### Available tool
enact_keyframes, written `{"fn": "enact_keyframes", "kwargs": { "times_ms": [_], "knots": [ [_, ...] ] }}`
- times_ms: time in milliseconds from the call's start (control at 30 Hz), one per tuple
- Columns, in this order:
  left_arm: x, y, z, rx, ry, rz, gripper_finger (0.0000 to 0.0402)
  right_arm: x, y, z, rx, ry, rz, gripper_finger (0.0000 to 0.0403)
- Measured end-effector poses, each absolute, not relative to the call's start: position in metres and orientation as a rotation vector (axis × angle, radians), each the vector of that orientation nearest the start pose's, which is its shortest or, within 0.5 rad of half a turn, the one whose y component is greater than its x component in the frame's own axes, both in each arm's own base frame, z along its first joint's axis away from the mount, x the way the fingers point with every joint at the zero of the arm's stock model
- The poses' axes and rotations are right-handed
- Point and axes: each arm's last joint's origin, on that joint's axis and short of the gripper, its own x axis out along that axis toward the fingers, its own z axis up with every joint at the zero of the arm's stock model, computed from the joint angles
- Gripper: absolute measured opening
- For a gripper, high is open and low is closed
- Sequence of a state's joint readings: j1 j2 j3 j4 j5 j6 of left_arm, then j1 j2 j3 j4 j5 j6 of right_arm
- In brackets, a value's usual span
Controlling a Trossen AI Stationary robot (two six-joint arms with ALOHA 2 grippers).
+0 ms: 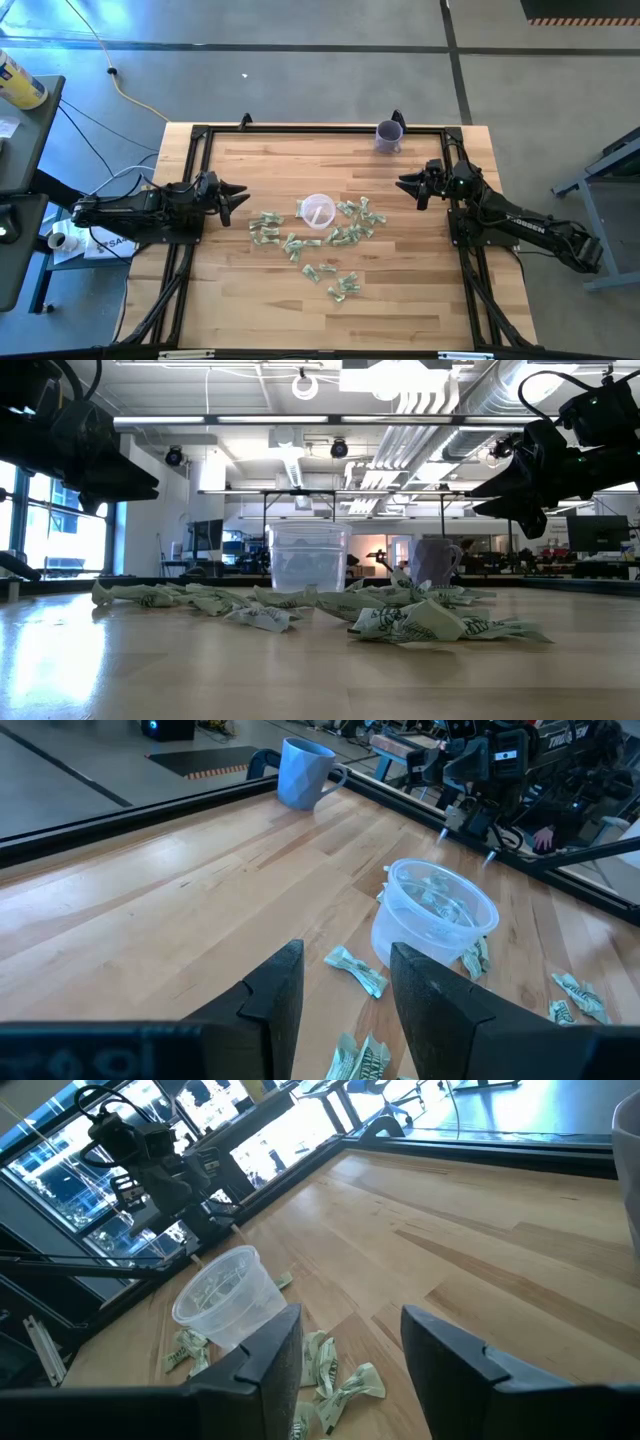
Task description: Pick and place Stevia / Truvia into bins
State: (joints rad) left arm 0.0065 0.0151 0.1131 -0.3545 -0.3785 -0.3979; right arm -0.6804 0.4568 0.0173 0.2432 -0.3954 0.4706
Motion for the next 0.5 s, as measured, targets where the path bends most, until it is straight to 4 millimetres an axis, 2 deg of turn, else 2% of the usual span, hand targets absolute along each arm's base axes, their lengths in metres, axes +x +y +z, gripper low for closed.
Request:
{"fn": "enact_keyframes", "kwargs": {
  "times_ms": [500],
  "knots": [
    [0.0855, 0.0112, 0.1671, -0.343, 0.174, 0.428, 0.0184, 0.1026, -0.0687, 0.1516, 0.567, 0.099, -0.32, 0.0162]
  ]
}}
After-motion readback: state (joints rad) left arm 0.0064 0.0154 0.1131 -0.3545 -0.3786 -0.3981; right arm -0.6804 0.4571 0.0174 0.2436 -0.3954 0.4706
